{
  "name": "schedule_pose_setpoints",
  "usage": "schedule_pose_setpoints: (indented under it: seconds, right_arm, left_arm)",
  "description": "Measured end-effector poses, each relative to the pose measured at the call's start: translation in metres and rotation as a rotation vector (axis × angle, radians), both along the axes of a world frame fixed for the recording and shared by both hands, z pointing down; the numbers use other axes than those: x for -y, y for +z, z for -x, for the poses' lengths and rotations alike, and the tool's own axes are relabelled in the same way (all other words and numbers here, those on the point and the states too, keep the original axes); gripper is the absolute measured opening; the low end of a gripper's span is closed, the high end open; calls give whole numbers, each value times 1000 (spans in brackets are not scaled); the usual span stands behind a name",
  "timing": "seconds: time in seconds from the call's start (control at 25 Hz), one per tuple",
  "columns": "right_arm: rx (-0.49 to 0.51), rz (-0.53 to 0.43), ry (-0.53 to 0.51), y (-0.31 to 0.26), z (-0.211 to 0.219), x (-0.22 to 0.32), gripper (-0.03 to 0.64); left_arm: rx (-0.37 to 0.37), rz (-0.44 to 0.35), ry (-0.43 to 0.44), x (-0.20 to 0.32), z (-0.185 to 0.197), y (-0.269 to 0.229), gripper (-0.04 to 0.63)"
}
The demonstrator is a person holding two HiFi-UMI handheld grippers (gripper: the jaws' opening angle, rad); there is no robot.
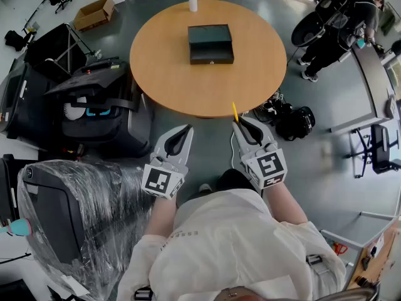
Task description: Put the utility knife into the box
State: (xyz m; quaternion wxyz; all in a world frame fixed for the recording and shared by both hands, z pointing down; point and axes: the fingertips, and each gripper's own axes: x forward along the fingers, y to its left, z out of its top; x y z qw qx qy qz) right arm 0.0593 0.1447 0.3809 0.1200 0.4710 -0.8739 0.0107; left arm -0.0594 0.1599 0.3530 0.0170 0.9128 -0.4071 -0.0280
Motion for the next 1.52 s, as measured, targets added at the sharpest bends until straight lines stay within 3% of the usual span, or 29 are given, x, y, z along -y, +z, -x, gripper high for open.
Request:
schedule_pose_setpoints:
  seconds: [0.44,0.68,1.08,1.36,1.52]
  right_arm:
    - [17,45,-27,22,4,78,40]
    - [38,82,-43,43,-2,159,40]
    - [36,109,-78,49,-37,286,40]
    - [39,121,-90,48,-33,331,40]
    - [36,137,-77,54,-29,348,40]
  left_arm:
    - [4,31,-36,74,7,18,12]
    - [21,61,-42,148,-6,40,12]
    - [38,48,-74,278,-36,31,12]
    - [95,39,-55,320,-42,40,12]
    - [73,56,-23,342,-42,42,12]
